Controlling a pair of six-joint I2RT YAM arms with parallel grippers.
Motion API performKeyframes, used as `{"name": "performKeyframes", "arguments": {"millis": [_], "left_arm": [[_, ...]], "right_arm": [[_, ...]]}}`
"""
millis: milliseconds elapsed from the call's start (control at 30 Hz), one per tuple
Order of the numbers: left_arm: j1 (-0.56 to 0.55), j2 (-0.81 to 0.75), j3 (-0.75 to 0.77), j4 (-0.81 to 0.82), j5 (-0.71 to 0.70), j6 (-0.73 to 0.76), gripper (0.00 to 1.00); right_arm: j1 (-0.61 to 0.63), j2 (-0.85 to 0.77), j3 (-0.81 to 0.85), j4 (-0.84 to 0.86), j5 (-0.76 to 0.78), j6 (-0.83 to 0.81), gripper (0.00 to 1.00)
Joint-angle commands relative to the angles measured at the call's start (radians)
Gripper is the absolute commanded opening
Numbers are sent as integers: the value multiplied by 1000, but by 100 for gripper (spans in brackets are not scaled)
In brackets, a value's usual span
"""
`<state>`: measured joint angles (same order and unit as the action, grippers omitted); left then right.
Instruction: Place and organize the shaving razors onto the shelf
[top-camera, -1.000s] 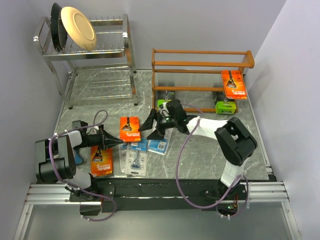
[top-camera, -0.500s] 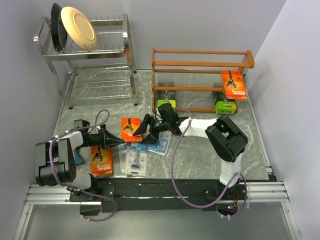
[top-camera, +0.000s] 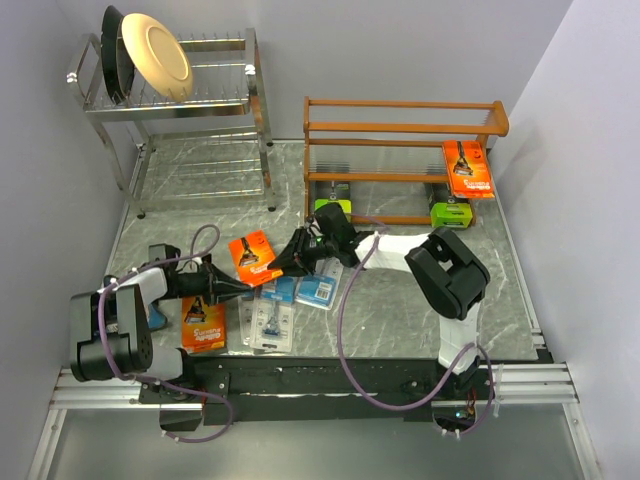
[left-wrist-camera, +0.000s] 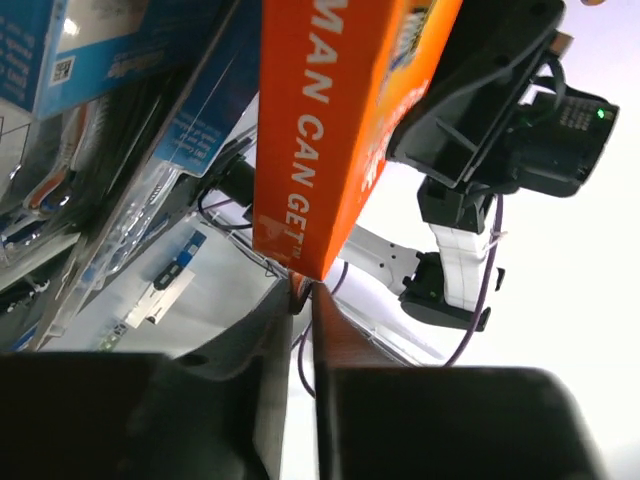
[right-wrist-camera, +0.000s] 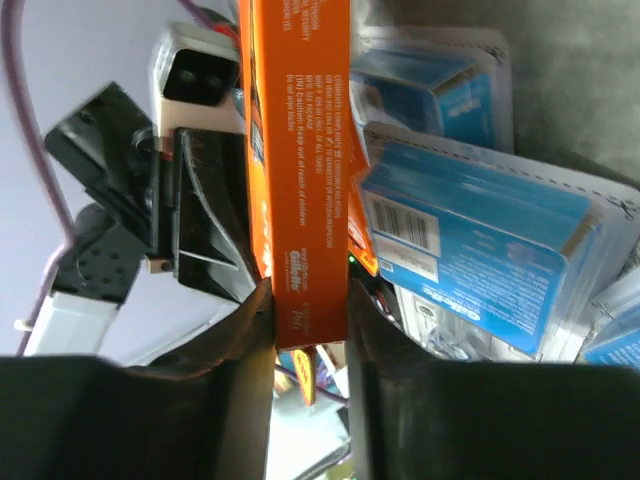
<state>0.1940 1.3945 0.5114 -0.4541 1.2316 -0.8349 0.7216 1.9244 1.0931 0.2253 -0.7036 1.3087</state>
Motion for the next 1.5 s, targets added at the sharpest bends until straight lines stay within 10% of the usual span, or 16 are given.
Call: {"name": "performKeyframes", "arguments": {"millis": [0, 200, 400, 667, 967, 1200, 1467], "left_arm": [[-5, -40, 4, -6, -16, 2, 36], [-5, -83, 105, -122, 14, 128, 68], [-37, -97, 246, -179, -32, 275, 72], [-493, -74, 479, -40, -300, 534, 69], [-742, 93, 673, 184, -440, 533, 48], [-784, 207, 751, 264, -388, 478, 1], [-809, 196, 667, 385, -391, 399, 1]], "right_arm": [[9, -85, 5, 20, 3, -87, 23], [-54, -310, -12, -195, -7, -364, 18], [-167, -557, -2, -614, -14, -730, 18], [-427, -846, -35, -827, 45, -931, 17], [-715, -838, -78, -675, 45, -852, 16], [-843, -710, -73, -548, 15, -724, 17], [-876, -590, -3, -483, 4, -684, 18]]}}
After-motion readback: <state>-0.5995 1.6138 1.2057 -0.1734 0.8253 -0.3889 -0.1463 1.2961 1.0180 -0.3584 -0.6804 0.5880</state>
